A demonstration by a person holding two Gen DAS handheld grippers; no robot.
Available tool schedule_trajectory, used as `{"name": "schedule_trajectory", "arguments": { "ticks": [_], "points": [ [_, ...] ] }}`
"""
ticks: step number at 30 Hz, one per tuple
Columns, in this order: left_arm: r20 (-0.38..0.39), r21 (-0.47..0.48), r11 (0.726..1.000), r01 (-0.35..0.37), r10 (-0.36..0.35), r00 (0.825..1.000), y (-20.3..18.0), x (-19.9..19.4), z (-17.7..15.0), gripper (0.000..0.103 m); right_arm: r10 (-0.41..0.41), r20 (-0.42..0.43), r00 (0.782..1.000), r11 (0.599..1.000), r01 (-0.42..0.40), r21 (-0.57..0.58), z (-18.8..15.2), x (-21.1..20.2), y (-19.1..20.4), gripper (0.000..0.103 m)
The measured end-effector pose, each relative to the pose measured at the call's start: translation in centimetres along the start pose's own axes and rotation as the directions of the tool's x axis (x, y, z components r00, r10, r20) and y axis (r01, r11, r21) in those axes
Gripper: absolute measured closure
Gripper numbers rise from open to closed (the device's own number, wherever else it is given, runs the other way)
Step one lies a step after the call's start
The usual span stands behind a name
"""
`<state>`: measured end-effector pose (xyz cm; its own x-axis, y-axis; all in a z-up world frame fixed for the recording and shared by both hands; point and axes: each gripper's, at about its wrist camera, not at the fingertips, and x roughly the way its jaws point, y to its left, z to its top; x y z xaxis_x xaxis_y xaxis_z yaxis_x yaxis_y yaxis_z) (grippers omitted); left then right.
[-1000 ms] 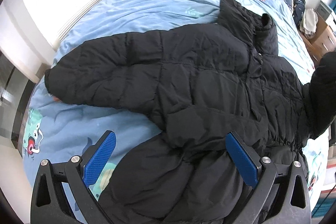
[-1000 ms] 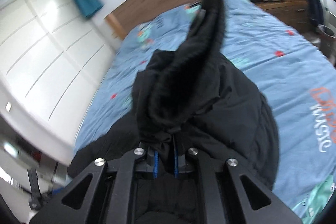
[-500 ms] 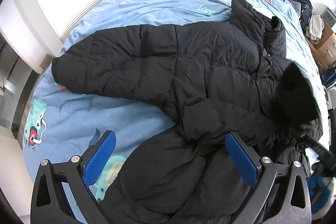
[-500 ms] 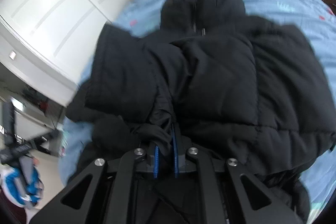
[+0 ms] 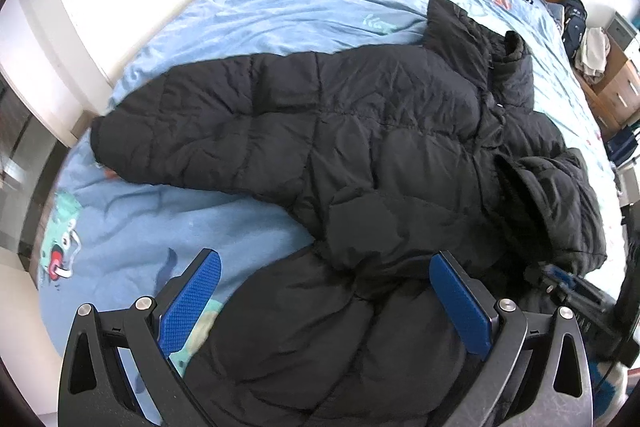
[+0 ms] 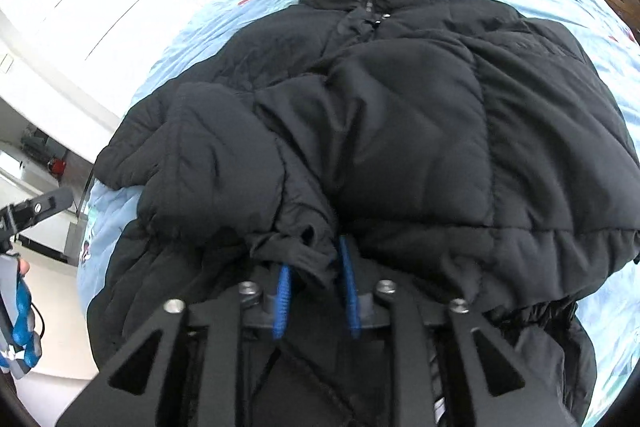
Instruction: Fold large clothes
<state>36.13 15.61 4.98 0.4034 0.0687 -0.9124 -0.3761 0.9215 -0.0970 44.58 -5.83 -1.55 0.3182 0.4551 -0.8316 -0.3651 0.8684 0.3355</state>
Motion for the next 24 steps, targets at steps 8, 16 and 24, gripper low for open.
{"name": "schedule_trajectory", "arguments": {
  "ticks": [8, 16, 24],
  "points": [
    [-0.023, 0.054, 0.999, -0.003, 0.005, 1.0, -2.3, 0.6, 0.0, 0.001, 0.053, 0.001, 0.999, 0.997, -0.052, -0.051, -0.6, -1.5, 2.3, 0.06],
    [-0.02, 0.148, 0.983, 0.104, -0.102, 0.995, -8.5, 1.6, 0.9, 0.001, -0.066, 0.132, 0.989, 0.997, 0.071, -0.028, 1.4, -6.7, -0.6, 0.06],
    [-0.036, 0.281, 0.94, 0.195, -0.193, 0.981, -18.0, 5.8, 1.2, 0.001, -0.275, 0.174, 0.946, 0.961, 0.271, 0.048, 4.3, -8.6, -7.4, 0.06]
  ]
}}
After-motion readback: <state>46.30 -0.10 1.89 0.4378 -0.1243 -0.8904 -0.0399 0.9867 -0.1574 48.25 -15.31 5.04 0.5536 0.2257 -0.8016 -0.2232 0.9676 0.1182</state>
